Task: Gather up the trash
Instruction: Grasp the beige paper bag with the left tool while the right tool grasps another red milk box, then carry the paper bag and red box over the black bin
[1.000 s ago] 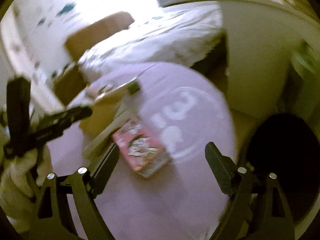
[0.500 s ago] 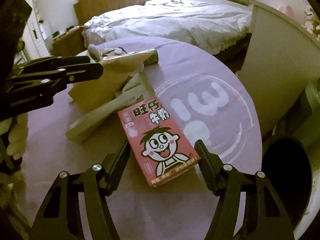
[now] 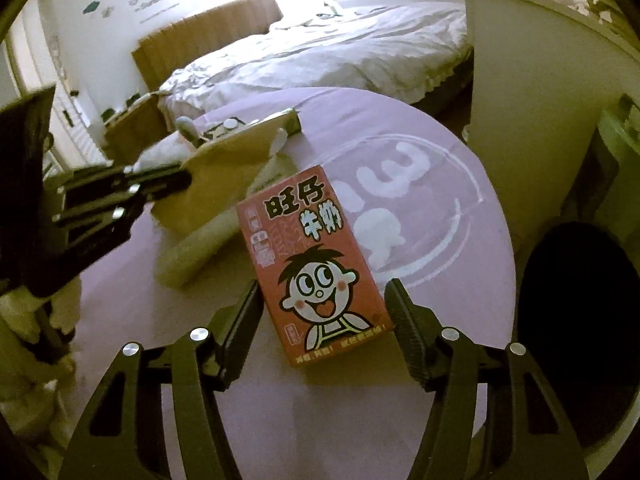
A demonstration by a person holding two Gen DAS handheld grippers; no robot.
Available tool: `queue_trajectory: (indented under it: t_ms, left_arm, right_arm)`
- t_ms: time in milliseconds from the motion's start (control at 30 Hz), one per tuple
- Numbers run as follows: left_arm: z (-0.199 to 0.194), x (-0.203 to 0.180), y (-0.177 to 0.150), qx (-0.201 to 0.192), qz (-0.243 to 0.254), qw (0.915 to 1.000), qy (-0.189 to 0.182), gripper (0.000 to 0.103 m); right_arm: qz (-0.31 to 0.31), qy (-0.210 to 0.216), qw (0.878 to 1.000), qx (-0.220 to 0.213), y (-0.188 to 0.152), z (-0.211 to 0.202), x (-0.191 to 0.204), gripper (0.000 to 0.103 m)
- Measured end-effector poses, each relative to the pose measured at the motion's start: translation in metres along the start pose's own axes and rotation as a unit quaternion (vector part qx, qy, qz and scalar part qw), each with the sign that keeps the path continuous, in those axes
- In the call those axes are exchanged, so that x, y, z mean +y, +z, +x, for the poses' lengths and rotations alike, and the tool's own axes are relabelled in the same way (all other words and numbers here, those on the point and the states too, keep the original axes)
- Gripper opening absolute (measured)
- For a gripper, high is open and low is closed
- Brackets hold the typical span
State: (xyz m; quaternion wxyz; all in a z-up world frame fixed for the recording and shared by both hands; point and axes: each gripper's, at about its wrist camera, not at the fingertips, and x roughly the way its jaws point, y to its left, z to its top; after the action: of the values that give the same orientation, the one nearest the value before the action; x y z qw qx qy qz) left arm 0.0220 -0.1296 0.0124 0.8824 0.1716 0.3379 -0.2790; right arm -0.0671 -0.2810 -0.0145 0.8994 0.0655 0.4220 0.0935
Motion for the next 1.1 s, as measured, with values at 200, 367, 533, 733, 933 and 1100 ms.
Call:
queue_trajectory:
  t_ms: [200, 367, 533, 733, 933, 1100]
  left_arm:
    - [-0.033, 0.022, -0.006, -0.038, -0.066, 0.9968, -0.027, 0.005]
    - [-0.059, 0.030, 0.007, -0.067, -0.106, 0.9907, -0.051, 0.005]
    - [-0.070, 0.017, 0.028, -0.086, -0.119, 0.9853, -0.087, 0.005]
    - [-0.060, -0.034, 0.063, -0.099, -0.093, 0.9808, -0.140, 0.005]
    - [-0.038, -0.096, 0.095, -0.100, -0.063, 0.9722, -0.203, 0.005]
    - [-0.011, -0.140, 0.108, -0.080, -0.053, 0.9643, -0.247, 0.006]
  right_arm:
    - [0.026, 0.017, 0.999, -0.018, -0.002, -0.011, -0.011, 0.061]
    - [0.059, 0.034, 0.997, -0.045, -0.003, -0.029, -0.025, 0.060]
    - [0.107, 0.054, 0.988, -0.092, 0.001, -0.059, -0.049, 0.060]
    - [0.165, 0.038, 0.973, -0.155, 0.000, -0.109, -0.091, 0.059]
    - [0.224, 0.004, 0.956, -0.188, -0.019, -0.147, -0.143, 0.059]
    - [0.278, -0.024, 0.940, -0.197, -0.042, -0.163, -0.187, 0.059]
